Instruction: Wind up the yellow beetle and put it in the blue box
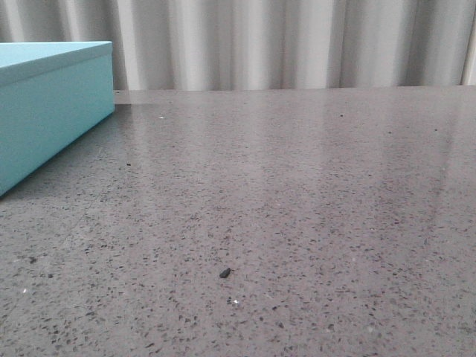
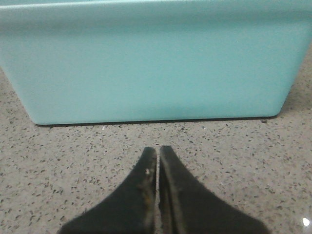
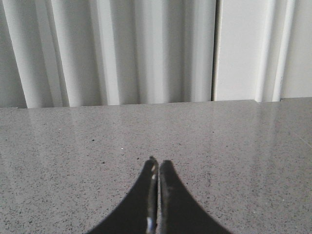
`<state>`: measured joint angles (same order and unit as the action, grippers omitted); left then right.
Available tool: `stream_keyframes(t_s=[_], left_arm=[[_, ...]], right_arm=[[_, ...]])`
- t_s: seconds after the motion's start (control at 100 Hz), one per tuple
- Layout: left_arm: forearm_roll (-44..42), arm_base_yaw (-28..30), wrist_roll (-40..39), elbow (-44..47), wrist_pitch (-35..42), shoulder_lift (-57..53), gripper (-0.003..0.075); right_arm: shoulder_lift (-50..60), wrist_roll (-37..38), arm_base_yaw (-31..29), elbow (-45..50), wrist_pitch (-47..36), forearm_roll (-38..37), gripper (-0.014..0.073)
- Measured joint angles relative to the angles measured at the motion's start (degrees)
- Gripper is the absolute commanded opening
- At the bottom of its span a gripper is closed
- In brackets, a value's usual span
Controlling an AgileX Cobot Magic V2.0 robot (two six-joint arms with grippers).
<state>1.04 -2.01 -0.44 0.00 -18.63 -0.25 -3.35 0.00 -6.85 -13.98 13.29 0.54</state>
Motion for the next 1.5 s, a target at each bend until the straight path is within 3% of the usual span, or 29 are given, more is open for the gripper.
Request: stream_keyframes(t_s=[0.45,0.8,0.92,1.06,1.24,1.5], left_arm=[[0.0,0.0,-0.1,0.0,0.0,0.0,-0.0021],[0.0,0.0,-0.1,0.0,0.0,0.0,-0.0021],[0.0,0.0,-0.1,0.0,0.0,0.0,-0.0021],[0.0,0.0,-0.1,0.0,0.0,0.0,-0.0021],[0.0,0.0,-0.1,0.0,-0.1,0.0,-0.0021],[0.0,0.0,-0.1,0.0,-0.1,0.0,-0.0021]], right_arm=[[0.0,0.0,0.0,0.4,-0.5,0.0,-0.0061],[3.8,0.0,0.0,14.1,-11.8,0.0,-0.0061],[3.9,0.0,0.0,14.6,-12.1,0.0,-0.0061],[3.9,0.0,0.0,14.6,-8.2,0.0,-0.0061],[3.9,0.0,0.0,14.6,4.4,0.0,-0.0061],[3.9,0.0,0.0,14.5,5.3,0.0,-0.0061]])
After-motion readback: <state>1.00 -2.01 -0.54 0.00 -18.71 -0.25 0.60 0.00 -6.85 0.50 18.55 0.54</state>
